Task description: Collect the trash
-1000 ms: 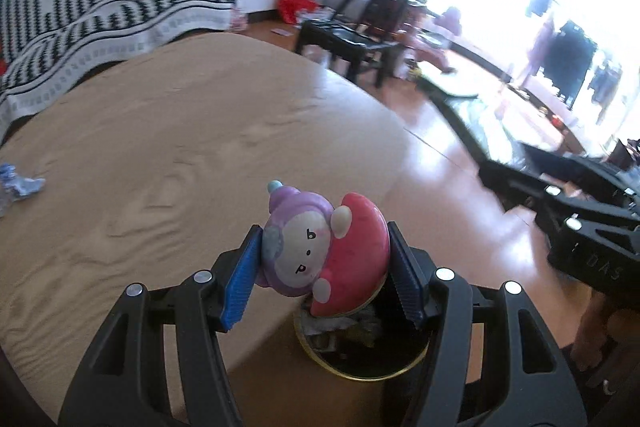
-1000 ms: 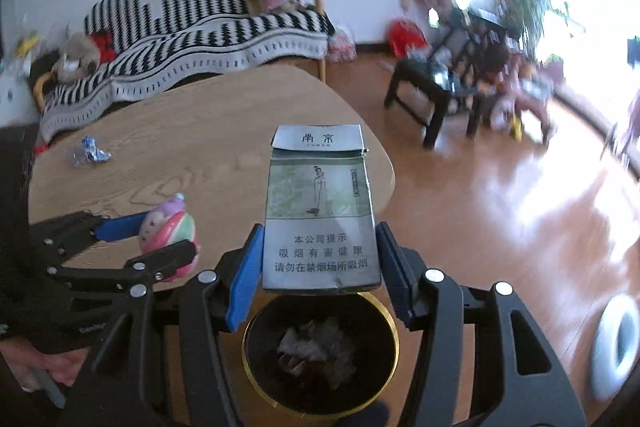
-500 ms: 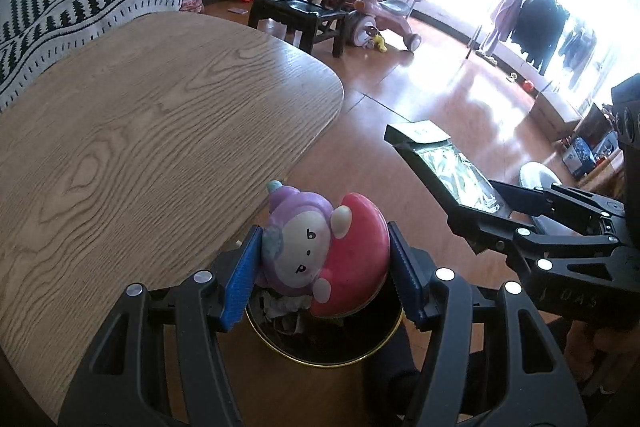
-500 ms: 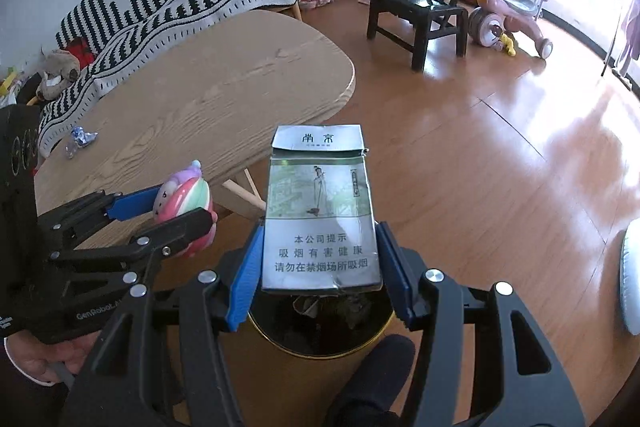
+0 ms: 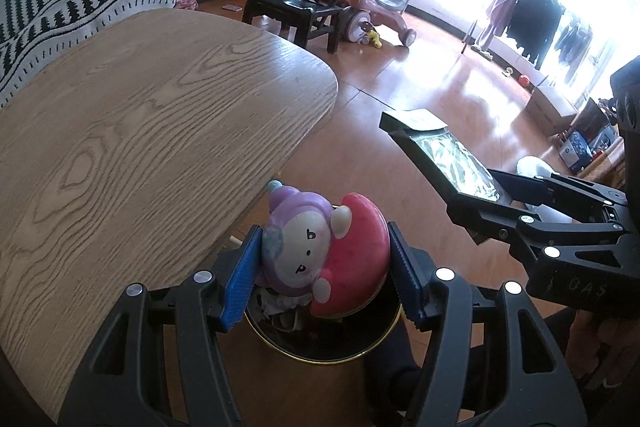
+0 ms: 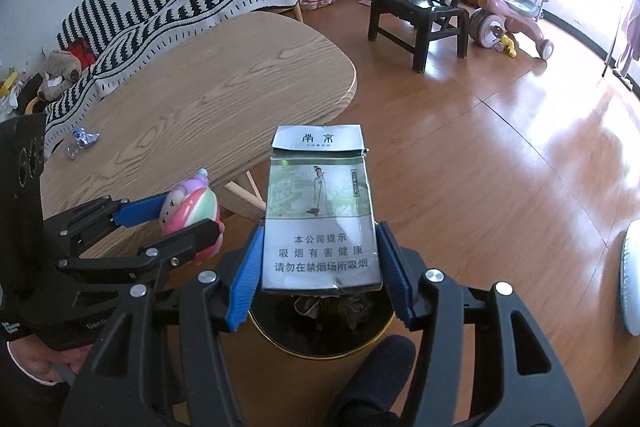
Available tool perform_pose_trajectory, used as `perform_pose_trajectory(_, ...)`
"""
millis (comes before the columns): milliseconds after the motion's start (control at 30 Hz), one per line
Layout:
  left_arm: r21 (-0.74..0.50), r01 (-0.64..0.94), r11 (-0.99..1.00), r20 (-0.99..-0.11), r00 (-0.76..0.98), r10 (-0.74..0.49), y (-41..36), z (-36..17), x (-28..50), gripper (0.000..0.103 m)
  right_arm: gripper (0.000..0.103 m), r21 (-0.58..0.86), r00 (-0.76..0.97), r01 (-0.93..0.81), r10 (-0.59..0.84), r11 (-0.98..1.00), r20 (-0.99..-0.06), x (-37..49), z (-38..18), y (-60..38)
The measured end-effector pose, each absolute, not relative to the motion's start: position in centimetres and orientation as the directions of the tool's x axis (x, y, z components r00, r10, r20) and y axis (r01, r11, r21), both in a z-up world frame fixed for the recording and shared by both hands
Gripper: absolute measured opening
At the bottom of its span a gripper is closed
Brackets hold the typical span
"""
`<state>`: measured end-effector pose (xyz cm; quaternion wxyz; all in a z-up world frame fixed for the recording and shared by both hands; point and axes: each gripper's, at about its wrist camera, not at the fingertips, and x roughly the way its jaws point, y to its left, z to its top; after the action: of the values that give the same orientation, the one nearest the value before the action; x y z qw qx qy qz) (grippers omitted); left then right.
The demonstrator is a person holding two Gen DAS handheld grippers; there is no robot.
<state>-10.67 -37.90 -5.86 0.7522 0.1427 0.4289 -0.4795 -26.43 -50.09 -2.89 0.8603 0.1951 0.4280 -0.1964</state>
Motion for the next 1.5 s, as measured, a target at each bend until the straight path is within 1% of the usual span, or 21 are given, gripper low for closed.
perform_pose_trajectory(133,-0.198,0.845,0.496,-0.785,0.167,-0.597,-38.0,-6.0,-10.5,0.06,0.055,0.172,0.561,0.507,-0.172,0.845,-0.81,-26.6,-2.8,-50.1)
perform_pose_trajectory(233,-0.206,0.85,0.485,-0.783,0.155,-0.603,-38.0,-6.3,-10.5,0.062,0.056,0.184,0.567,0.51,-0.167,0.84,-0.807,-26.7,-2.7,-50.3)
perform_pose_trajectory(267,-0.208,0.85,0.484,-0.782,0.152,-0.604,-38.0,-6.3,-10.5,0.065,0.059,0.19,0.567,0.512,-0.164,0.838,-0.807,-26.7,-2.7,-50.4)
perform_pose_trajectory(300,-0.211,0.85,0.483,-0.783,0.149,-0.604,-38.1,-6.3,-10.5,0.068,0.066,0.195,0.568,0.514,-0.162,0.835,-0.807,-26.7,-2.7,-50.4)
perform_pose_trajectory(333,-0.212,0.848,0.485,-0.783,0.15,-0.603,-38.1,-6.3,-10.4,0.069,0.069,0.195,0.572,0.516,-0.165,0.834,-0.804,-26.8,-2.6,-50.5)
perform_pose_trajectory(467,-0.22,0.844,0.489,-0.782,0.147,-0.606,-38.0,-6.3,-10.4,0.074,0.07,0.197,0.585,0.515,-0.174,0.835,-0.792,-26.9,-2.1,-50.4)
perform_pose_trajectory(667,-0.208,0.843,0.496,-0.781,0.162,-0.603,-37.7,-6.2,-10.5,0.082,0.075,0.201,0.594,0.508,-0.172,0.837,-0.786,-26.7,-2.0,-49.9)
perform_pose_trajectory(733,-0.198,0.841,0.503,-0.782,0.174,-0.599,-37.4,-6.1,-10.4,0.084,0.08,0.204,0.601,0.503,-0.17,0.84,-0.781,-26.4,-1.7,-49.7)
perform_pose_trajectory(933,-0.165,0.809,0.564,-0.777,0.246,-0.58,-33.9,-4.5,-8.1,0.09,0.088,0.215,0.622,0.453,-0.134,0.865,-0.772,-24.0,-0.8,-48.1)
perform_pose_trajectory(1033,-0.156,0.759,0.632,-0.773,0.304,-0.556,-30.4,-3.5,-5.8,0.091,0.089,0.222,0.633,0.41,-0.101,0.885,-0.767,-21.6,-0.2,-46.4)
perform_pose_trajectory(1133,-0.154,0.676,0.721,-0.775,0.371,-0.512,-26.0,-2.6,-2.8,0.091,0.089,0.223,0.643,0.348,-0.059,0.91,-0.764,-18.2,0.4,-43.7)
perform_pose_trajectory(1267,-0.129,0.52,0.844,-0.787,0.464,-0.407,-19.0,-1.9,1.4,0.091,0.089,0.196,0.65,0.248,-0.013,0.949,-0.759,-13.1,1.1,-39.4)
perform_pose_trajectory(1400,-0.1,0.364,0.926,-0.796,0.529,-0.294,-12.3,-1.7,5.1,0.091,0.089,0.161,0.653,0.133,0.036,0.978,-0.756,-7.4,1.2,-34.4)
perform_pose_trajectory(1500,-0.062,0.274,0.96,-0.797,0.565,-0.213,-8.1,-1.6,7.6,0.091,0.089,0.182,0.644,0.052,0.106,0.982,-0.758,-3.1,0.7,-31.5)
